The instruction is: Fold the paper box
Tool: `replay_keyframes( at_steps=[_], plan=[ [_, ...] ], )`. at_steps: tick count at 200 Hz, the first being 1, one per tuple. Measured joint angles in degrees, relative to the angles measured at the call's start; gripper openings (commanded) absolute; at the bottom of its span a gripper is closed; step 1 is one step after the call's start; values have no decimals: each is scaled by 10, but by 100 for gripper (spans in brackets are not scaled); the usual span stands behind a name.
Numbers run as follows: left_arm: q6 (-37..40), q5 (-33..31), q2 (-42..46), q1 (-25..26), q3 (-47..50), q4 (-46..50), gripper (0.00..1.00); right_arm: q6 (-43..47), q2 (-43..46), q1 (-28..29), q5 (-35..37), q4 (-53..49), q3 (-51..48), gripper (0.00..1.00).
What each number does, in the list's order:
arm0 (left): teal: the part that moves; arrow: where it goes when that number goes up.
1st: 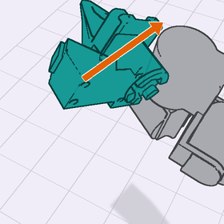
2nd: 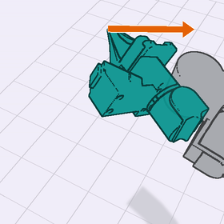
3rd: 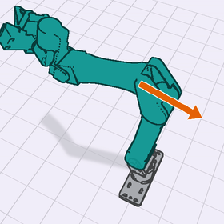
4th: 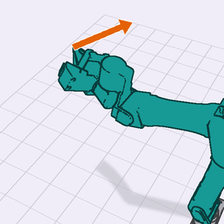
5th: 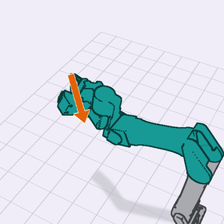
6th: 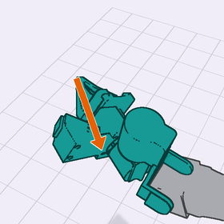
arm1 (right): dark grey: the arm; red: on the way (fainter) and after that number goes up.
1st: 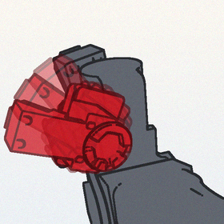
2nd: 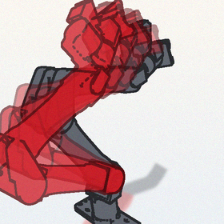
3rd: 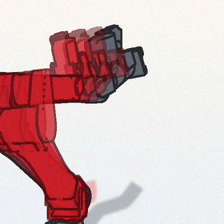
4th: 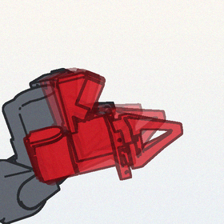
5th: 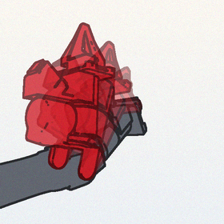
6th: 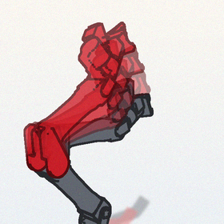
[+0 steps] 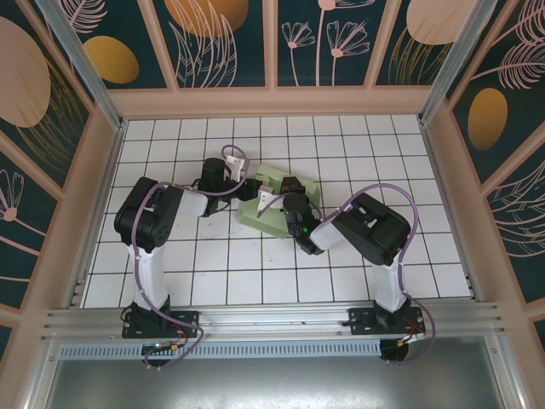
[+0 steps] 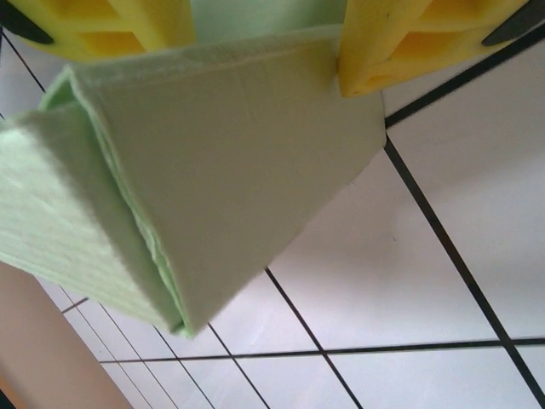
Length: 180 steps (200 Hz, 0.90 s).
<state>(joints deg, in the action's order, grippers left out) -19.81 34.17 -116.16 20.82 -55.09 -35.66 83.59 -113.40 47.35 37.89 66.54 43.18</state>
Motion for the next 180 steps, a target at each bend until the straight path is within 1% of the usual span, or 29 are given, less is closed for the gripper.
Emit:
replay_keyframes(
  at_steps=[56,91,97,108,111,115,155,172,180],
  plan=[
    [3,-9,-3,1,-15,-1,43,-28,8,0,0,-30,7,0],
    [3,-20,-3,2,-15,-1,36,-44,12,0,0,-51,15,0],
    [3,-22,-3,2,-15,-1,31,-47,12,0,1,-55,17,0],
    [7,-25,-3,2,-15,-2,28,-50,13,0,2,-60,19,0],
    [9,-27,-3,2,-15,-2,24,-51,13,0,2,-62,20,0],
    [9,-29,-3,2,-15,-2,23,-51,13,0,3,-64,21,0],
    [18,-37,-3,2,-15,-3,23,-66,13,0,9,-75,27,0],
    [19,-39,-3,2,-15,-3,23,-84,16,0,8,-86,29,12],
    [20,-43,-3,2,-15,-3,23,-95,21,0,1,-96,29,23]
  ],
)
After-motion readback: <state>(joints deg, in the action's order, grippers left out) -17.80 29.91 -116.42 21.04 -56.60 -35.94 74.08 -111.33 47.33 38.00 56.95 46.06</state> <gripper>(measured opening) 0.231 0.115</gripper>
